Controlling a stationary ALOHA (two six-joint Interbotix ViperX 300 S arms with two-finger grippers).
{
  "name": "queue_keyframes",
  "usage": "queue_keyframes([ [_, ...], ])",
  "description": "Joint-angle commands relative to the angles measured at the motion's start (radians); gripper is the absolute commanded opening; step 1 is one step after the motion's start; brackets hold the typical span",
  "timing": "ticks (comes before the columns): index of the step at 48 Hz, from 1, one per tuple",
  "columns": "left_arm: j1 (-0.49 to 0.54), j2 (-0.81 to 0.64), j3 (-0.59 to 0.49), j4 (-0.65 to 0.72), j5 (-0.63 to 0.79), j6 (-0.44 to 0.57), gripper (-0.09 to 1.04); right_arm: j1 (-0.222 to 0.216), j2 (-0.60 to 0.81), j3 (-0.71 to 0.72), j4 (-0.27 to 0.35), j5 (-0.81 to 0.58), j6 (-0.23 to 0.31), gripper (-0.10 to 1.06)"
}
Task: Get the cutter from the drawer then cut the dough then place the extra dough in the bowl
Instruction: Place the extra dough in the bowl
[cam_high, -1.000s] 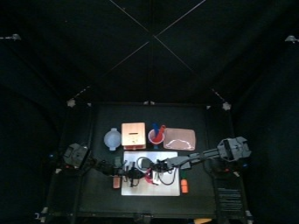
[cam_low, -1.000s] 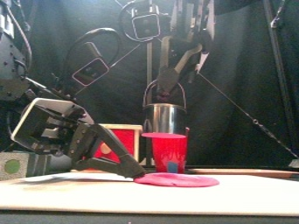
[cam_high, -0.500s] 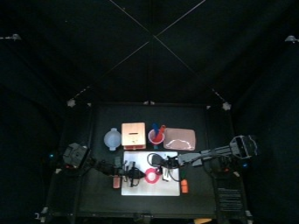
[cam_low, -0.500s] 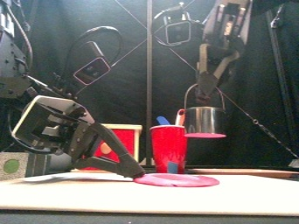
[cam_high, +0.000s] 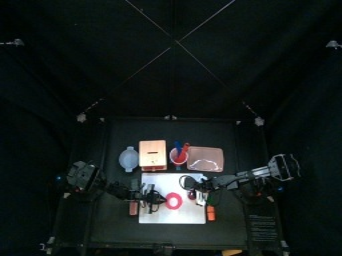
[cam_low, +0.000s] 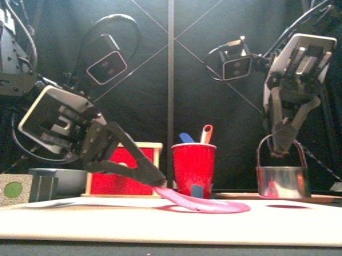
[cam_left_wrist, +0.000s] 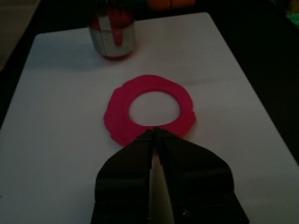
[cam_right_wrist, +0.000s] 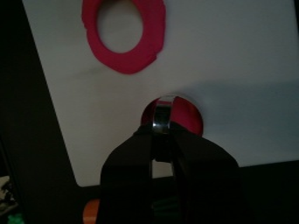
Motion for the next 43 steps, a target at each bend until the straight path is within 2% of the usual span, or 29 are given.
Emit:
queue_keyframes([
  [1,0.003,-0.054,-0.005,-0.002,0.002,0.002,0.55,-0.005,-0.034,0.005,0.002,-0.04,0.0,0.48],
  [14,0.011,-0.063,-0.005,-0.005,0.021,0.002,0.55,-0.005,-0.035,0.005,0.005,-0.061,0.0,0.73],
  [21,0.015,-0.064,-0.008,-0.005,0.021,0.002,0.56,-0.005,-0.044,0.002,0.005,-0.061,0.0,0.82],
  [33,0.018,-0.074,-0.018,-0.023,0.023,-0.003,0.61,-0.005,-0.078,0.0,-0.003,-0.081,-0.003,0.85],
  [43,0.021,-0.075,-0.035,-0.044,0.026,-0.005,0.75,-0.008,-0.141,0.051,-0.034,-0.23,-0.009,0.85],
])
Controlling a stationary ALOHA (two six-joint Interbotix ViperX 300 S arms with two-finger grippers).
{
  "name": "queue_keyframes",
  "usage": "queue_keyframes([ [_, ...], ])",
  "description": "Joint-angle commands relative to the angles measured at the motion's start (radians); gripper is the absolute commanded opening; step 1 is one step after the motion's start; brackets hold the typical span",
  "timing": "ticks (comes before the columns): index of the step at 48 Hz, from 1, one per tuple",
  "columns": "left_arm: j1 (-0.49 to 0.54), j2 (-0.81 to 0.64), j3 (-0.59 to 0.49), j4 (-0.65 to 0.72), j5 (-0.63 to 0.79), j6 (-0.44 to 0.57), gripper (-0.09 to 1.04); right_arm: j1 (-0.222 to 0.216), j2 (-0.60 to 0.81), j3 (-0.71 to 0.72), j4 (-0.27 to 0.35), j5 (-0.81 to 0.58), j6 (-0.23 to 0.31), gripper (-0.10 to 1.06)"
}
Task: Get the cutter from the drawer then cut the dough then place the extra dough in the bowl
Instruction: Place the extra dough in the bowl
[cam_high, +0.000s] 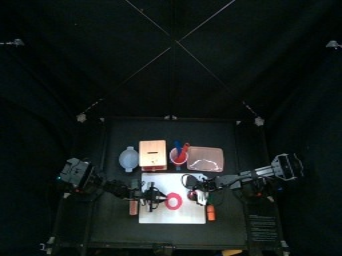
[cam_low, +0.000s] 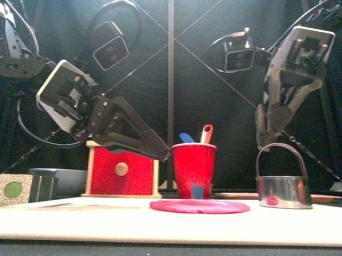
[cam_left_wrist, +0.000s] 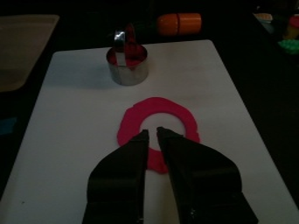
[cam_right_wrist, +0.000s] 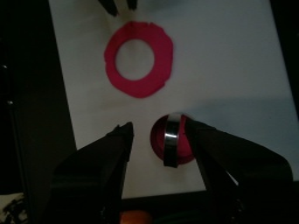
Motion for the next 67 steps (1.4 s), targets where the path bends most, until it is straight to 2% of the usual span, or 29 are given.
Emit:
queue_keyframes([
  [1,0.006,-0.028,-0.026,-0.012,0.0,0.0,0.76,-0.002,-0.063,0.023,-0.02,-0.097,-0.002,0.85],
  [13,0.011,-0.023,-0.055,-0.071,0.034,0.0,0.88,-0.005,-0.138,0.169,-0.063,-0.382,0.005,0.85],
  [22,0.037,-0.017,-0.104,-0.186,0.137,0.002,0.89,-0.006,-0.141,0.224,-0.074,-0.477,0.005,0.85],
  [33,0.077,0.0,-0.158,-0.336,0.298,0.069,0.89,-0.006,-0.129,0.238,-0.086,-0.492,-0.002,0.85],
  [44,0.097,-0.032,-0.17,-0.426,0.38,0.285,0.87,-0.006,-0.127,0.238,-0.103,-0.492,-0.002,0.85],
  [51,0.107,-0.078,-0.201,-0.538,0.471,0.396,0.87,-0.008,-0.126,0.238,-0.103,-0.492,0.003,0.85],
  [60,0.109,-0.084,-0.227,-0.614,0.512,0.469,0.87,-0.008,-0.112,0.239,-0.103,-0.492,0.005,0.85],
  [67,0.127,-0.086,-0.238,-0.612,0.546,0.506,0.87,-0.008,-0.101,0.239,-0.103,-0.492,0.005,0.85],
])
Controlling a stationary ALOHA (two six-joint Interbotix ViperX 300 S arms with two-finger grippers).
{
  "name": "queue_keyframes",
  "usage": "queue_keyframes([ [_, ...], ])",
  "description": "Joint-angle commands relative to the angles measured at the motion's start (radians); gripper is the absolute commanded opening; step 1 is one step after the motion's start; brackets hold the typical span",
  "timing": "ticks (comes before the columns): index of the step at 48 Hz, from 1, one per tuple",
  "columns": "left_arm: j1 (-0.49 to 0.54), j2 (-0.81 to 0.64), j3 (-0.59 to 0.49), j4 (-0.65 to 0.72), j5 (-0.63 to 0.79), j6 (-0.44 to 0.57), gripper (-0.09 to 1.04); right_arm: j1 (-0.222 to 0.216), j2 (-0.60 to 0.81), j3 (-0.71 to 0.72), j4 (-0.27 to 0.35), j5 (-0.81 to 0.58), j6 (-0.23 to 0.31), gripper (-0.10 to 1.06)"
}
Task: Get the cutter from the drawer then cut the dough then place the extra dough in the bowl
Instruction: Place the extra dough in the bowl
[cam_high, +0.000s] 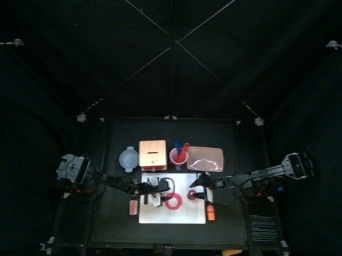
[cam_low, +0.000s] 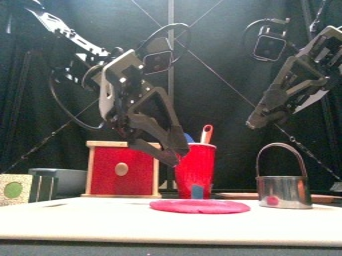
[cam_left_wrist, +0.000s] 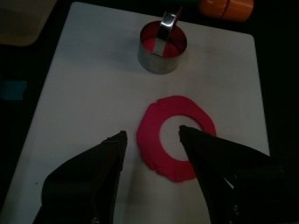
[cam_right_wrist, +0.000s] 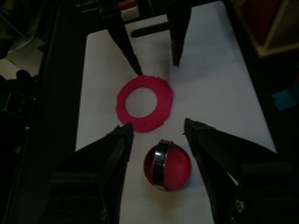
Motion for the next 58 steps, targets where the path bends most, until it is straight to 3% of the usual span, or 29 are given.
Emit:
queue_keyframes([
  [1,0.029,-0.023,-0.028,0.003,0.026,0.018,0.87,-0.002,-0.005,-0.009,0.0,-0.009,0.002,0.85],
  [10,0.112,-0.028,-0.061,0.078,0.176,0.028,0.87,-0.002,-0.002,-0.011,0.003,-0.009,0.002,0.85],
  [30,0.114,0.032,-0.112,0.123,0.298,0.023,0.87,0.002,-0.002,-0.011,0.011,-0.005,0.003,0.85],
  [58,0.089,0.112,-0.133,0.175,0.301,0.023,0.87,0.005,0.002,-0.015,0.012,-0.005,0.005,0.85],
])
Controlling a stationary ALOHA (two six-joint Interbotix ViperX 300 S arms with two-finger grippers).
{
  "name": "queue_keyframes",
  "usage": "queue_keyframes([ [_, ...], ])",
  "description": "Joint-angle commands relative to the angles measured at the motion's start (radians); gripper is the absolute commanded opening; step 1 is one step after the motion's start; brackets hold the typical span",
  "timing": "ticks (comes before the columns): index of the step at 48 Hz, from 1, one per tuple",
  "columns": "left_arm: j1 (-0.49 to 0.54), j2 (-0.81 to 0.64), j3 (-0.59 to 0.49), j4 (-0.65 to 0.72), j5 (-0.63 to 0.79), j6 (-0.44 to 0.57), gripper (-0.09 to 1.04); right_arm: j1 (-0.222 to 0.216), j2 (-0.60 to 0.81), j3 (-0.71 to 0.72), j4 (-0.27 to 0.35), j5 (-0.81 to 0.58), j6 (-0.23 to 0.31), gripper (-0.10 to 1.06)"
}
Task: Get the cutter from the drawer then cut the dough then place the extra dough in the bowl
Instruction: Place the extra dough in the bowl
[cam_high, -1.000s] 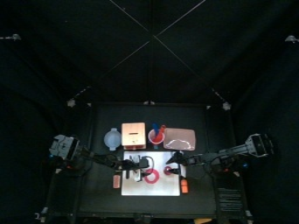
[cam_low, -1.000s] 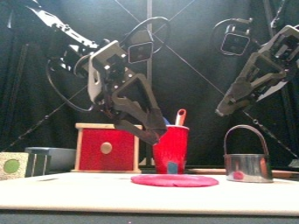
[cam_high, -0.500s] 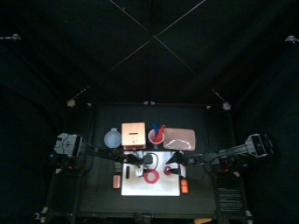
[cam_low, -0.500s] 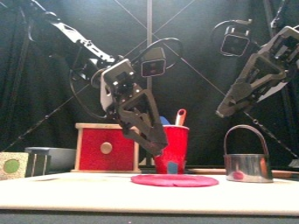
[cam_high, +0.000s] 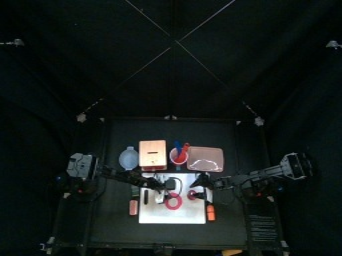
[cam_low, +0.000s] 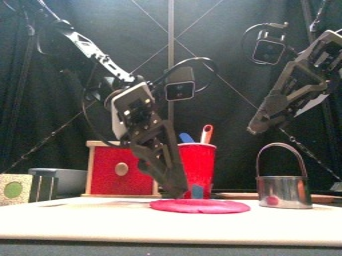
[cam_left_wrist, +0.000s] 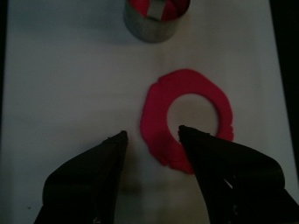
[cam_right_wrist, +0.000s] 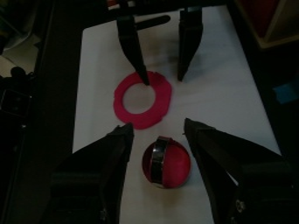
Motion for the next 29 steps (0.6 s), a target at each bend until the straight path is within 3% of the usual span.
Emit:
queue_keyframes([
  [1,-0.005,-0.009,-0.025,0.023,-0.005,0.0,0.87,0.002,-0.011,-0.014,0.0,-0.005,0.002,0.85],
  [14,-0.028,0.009,-0.026,0.04,-0.005,0.0,0.85,0.003,-0.006,-0.014,0.002,-0.005,0.002,0.85],
  [29,-0.029,0.021,-0.026,0.067,0.009,0.0,0.67,0.003,-0.003,-0.015,0.002,-0.005,0.002,0.85],
])
